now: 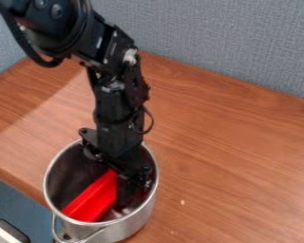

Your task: Move the red object from the metal pot to the table

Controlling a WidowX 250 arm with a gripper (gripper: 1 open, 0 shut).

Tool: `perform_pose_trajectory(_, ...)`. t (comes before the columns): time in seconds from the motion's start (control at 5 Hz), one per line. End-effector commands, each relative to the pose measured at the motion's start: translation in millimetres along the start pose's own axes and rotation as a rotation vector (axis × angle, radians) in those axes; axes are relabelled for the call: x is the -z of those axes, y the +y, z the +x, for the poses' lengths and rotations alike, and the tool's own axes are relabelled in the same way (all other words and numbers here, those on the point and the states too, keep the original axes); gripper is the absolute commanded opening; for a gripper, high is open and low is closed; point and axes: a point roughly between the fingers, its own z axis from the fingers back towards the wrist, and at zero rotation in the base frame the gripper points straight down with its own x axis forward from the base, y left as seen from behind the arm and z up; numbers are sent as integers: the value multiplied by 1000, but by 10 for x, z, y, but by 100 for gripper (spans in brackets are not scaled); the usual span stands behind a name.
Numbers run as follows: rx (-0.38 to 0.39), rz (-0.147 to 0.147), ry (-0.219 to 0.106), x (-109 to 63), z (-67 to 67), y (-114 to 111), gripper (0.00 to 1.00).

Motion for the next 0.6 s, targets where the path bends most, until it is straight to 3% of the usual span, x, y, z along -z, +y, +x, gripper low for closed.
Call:
perform_pose_trajectory(0.0, -14, 0, -10, -92, 5, 40, 0)
perform_pose_trajectory(0.2, -16, -3, -10, -173, 10, 50, 0)
perform_pose_trajectory(0.4, -34, -1, -34, -439, 93, 81, 0)
